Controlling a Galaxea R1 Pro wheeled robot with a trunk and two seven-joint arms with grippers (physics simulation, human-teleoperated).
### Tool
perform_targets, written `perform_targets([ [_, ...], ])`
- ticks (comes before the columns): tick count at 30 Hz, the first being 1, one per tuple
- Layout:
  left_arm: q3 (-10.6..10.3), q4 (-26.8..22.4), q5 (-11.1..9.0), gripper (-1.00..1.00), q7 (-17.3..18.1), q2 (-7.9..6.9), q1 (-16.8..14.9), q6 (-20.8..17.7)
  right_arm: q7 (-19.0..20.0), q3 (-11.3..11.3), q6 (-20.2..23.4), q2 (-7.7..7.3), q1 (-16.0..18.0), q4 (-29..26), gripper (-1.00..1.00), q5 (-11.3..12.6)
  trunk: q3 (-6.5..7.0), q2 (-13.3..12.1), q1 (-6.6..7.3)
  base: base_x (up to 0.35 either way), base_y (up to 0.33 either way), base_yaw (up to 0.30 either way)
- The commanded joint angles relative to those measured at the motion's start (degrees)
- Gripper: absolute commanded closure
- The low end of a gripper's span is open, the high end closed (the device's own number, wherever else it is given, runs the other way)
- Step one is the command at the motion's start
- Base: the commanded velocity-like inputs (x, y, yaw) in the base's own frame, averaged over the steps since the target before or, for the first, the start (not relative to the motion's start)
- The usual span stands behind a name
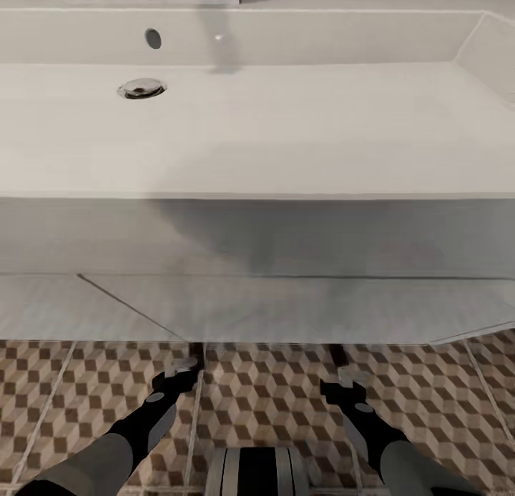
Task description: Take the four mousetraps from the cabinet in the bathroom and place them on the bathroom floor. Make sure all four end up on the same floor surface, and ensure that at least two of them are either under or directly next to the same bathroom sink.
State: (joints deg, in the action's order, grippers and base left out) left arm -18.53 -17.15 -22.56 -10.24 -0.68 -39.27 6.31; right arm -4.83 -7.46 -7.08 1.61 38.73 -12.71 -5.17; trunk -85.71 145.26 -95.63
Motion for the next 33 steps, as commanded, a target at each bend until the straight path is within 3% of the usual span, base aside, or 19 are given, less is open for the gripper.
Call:
perform_targets([
  [1, -0.5, 0.0, -0.5, -1.00, -0.3, -0.06, 0.0, 0.2, -0.1, -0.5, -0.2, 0.05, 0.0, 0.1, -1.00, -0.5, -0.03, 0.0, 0.04, -0.299, 0.042, 0.000],
  [33, -0.4, 0.1, -0.9, -1.00, -0.4, -0.03, 0.0, 0.6, -0.1, -0.4, -0.2, 0.06, 0.0, 0.1, -1.00, -0.5, -0.03, 0.0, 0.04, -0.305, 0.006, 0.000],
])
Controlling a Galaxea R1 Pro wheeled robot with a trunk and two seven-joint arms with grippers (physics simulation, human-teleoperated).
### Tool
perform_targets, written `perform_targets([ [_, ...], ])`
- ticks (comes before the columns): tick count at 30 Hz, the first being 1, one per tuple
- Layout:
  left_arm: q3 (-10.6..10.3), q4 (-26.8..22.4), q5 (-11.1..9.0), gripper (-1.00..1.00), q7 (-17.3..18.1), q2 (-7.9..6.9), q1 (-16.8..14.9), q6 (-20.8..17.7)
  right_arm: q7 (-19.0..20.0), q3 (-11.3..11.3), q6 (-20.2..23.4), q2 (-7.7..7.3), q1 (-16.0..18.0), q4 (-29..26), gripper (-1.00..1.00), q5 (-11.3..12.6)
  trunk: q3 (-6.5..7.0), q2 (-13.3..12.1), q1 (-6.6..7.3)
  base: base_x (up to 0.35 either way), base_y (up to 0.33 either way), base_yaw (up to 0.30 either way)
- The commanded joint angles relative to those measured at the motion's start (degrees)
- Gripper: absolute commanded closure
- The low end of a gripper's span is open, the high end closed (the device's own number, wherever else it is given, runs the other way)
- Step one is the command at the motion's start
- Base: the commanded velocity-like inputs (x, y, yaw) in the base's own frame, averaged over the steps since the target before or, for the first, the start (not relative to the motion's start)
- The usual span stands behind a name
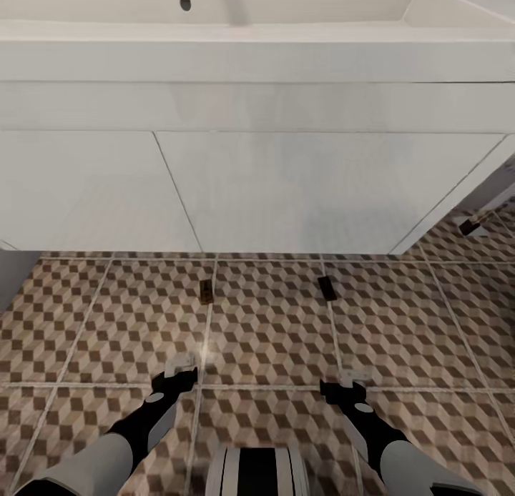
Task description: Take the four mousetraps from the cabinet in the bathroom and place them on the bathroom floor. Make sure all four end up on the same floor surface, and ensure that at least two of them are either under or directly next to the same bathroom sink.
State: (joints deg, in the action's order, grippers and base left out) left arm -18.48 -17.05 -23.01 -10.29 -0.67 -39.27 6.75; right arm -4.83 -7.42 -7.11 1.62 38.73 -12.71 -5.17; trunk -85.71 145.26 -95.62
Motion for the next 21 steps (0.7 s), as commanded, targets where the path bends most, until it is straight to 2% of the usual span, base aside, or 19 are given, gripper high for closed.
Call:
perform_targets([
  [1, -0.5, 0.0, -0.4, -1.00, -0.3, -0.04, 0.0, 0.2, -0.1, -0.5, -0.2, 0.06, 0.0, 0.1, -1.00, -0.5, -0.03, 0.0, 0.02, -0.106, 0.000, 0.000],
  [21, -0.4, 0.9, -0.2, -1.00, -0.3, 0.49, 0.0, 0.3, -0.1, -0.4, -0.2, 0.07, 0.0, 0.1, -1.00, -0.6, -0.03, 0.0, 0.02, -0.022, 0.000, 0.000],
])
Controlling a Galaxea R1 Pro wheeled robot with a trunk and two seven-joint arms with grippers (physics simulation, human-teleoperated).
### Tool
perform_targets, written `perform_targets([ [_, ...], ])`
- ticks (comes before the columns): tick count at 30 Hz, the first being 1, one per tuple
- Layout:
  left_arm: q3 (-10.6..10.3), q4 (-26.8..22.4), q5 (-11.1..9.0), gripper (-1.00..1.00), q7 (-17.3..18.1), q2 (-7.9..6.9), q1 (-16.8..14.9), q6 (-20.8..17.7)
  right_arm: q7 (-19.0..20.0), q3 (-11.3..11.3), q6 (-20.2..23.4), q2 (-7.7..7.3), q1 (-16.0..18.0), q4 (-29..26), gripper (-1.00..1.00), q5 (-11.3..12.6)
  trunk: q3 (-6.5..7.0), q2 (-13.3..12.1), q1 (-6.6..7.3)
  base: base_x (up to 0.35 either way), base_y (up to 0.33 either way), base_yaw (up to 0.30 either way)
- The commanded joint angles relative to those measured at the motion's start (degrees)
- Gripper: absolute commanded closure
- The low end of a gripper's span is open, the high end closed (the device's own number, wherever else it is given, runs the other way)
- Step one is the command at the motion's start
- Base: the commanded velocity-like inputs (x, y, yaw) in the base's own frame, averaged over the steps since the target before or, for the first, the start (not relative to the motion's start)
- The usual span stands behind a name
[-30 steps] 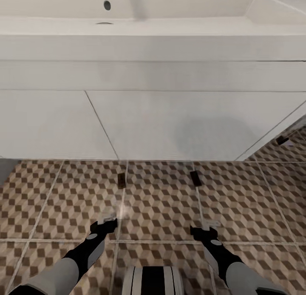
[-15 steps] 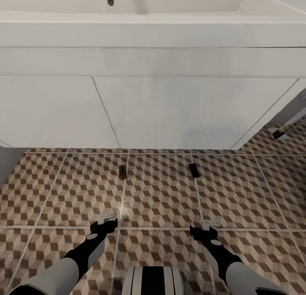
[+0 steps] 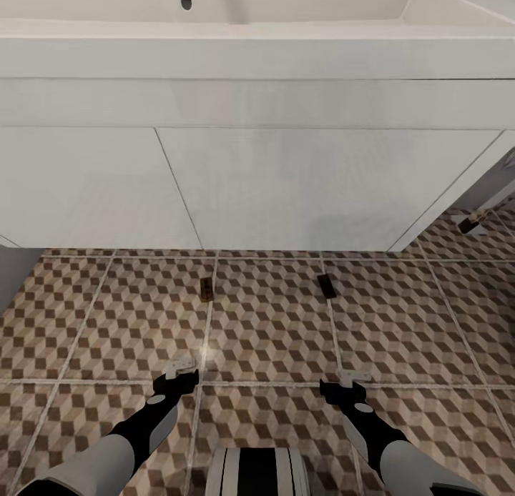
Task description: Take the four mousetraps from the cabinet in the bathroom and place them on the bathroom floor. Make sure all four end up on the same floor surface, and ensure that at least two of them are either under or directly next to the same bathroom sink.
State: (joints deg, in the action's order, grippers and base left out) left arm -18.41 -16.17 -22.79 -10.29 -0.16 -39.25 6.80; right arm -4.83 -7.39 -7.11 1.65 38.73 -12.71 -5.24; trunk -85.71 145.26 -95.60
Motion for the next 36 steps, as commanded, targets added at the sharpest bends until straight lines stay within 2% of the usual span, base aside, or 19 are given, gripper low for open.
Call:
perform_targets([
  [1, -0.5, 0.0, -0.4, -1.00, -0.3, -0.02, 0.0, 0.2, -0.1, -0.5, -0.2, 0.05, 0.0, 0.1, -1.00, -0.5, -0.03, 0.0, 0.01, -0.002, 0.000, 0.000],
  [7, -0.5, 0.4, -0.3, -1.00, -0.4, 0.23, 0.0, 0.2, -0.1, -0.5, -0.2, 0.03, 0.0, 0.1, -1.00, -0.6, -0.03, 0.0, 0.01, 0.000, 0.000, 0.000],
  [36, -0.5, 0.6, -0.3, -1.00, -0.6, 0.25, 0.0, 0.2, -0.1, -0.4, -0.3, 0.11, 0.0, 0.1, -1.00, -0.6, 6.39, -0.4, 0.76, 0.000, 0.000, 0.000],
])
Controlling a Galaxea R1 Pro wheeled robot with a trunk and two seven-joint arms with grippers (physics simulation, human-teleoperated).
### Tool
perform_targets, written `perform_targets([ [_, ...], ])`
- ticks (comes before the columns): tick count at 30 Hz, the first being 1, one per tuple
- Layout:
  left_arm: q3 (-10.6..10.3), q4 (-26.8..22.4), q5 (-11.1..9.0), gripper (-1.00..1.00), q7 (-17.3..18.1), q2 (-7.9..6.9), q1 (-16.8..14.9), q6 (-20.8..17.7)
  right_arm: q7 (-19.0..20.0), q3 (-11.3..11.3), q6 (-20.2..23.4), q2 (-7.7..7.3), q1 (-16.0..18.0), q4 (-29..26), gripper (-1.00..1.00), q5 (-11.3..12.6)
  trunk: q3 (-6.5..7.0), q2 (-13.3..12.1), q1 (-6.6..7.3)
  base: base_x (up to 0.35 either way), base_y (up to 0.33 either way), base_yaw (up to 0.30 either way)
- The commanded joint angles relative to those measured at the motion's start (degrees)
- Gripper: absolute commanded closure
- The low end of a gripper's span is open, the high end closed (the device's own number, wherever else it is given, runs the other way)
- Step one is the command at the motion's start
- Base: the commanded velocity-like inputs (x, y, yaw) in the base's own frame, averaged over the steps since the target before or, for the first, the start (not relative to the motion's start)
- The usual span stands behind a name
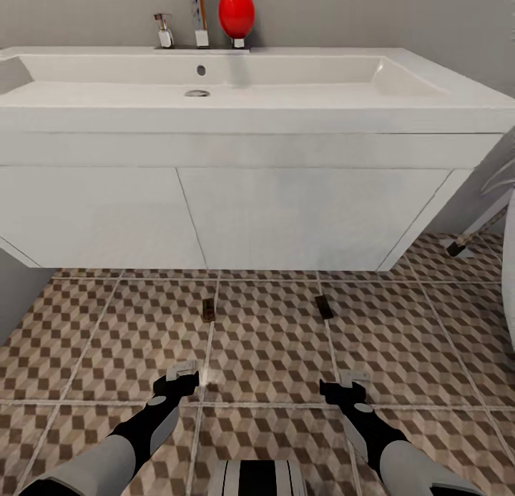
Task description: Take the four mousetraps from the cabinet in the bathroom and place them on the bathroom floor. Make sure all four end up on the same floor surface, and ensure that at least two of them are either under or directly next to the same bathroom sink.
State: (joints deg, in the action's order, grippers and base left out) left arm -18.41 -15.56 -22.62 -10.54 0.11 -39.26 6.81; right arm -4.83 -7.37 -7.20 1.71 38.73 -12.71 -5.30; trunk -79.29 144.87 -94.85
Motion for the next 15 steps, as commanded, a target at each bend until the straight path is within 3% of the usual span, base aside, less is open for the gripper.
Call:
perform_targets([
  [1, -0.5, 0.0, -0.4, -1.00, -0.3, -0.02, 0.0, 0.2, -0.1, -0.5, -0.2, 0.05, 0.0, 0.1, -1.00, -0.6, 0.19, 0.0, 0.03, 0.000, 0.000, 0.000],
  [15, -0.5, 0.2, -0.5, -1.00, -0.4, -0.02, 0.0, 0.2, -0.1, -0.4, -0.2, 0.05, 0.0, 0.1, -1.00, -0.6, 3.30, -0.2, 0.39, 0.000, 0.000, 0.000],
])
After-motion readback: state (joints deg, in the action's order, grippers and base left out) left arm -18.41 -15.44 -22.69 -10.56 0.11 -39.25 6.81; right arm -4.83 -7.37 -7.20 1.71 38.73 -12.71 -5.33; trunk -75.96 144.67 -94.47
